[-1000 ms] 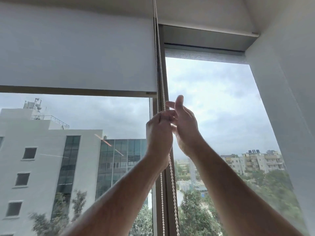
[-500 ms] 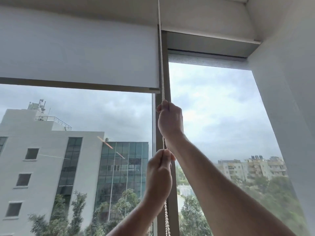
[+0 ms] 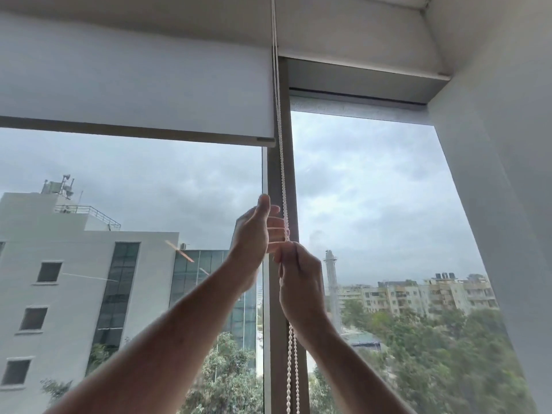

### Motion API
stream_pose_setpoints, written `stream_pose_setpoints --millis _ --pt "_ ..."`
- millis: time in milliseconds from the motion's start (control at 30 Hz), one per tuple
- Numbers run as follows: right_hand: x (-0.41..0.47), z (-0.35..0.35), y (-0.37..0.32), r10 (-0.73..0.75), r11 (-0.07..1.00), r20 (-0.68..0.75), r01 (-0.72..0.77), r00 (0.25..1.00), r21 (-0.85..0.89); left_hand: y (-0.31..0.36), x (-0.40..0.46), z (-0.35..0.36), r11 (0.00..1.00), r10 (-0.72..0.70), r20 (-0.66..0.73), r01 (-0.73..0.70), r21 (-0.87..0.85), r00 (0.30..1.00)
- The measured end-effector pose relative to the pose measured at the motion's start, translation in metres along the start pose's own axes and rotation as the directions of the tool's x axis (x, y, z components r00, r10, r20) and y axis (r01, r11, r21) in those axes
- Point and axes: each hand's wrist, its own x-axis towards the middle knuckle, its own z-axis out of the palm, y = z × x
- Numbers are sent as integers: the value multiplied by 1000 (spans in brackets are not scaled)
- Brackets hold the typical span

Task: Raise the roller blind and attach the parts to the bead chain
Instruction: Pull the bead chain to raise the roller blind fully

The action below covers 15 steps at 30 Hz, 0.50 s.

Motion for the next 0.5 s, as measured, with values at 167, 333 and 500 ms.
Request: stream_pose_setpoints --millis 167,333,500 --pt "-10 -1 5 3 999 15 -2 1000 -33 31 11 26 991 -39 7 40 -127 999" --pt "1 -14 -2 240 950 229 -277 943 147 35 5 35 994 90 -129 -98 -57 988" --pt "30 -32 -17 376 892 252 -422 892 164 34 -4 25 990 139 -163 -137 18 977"
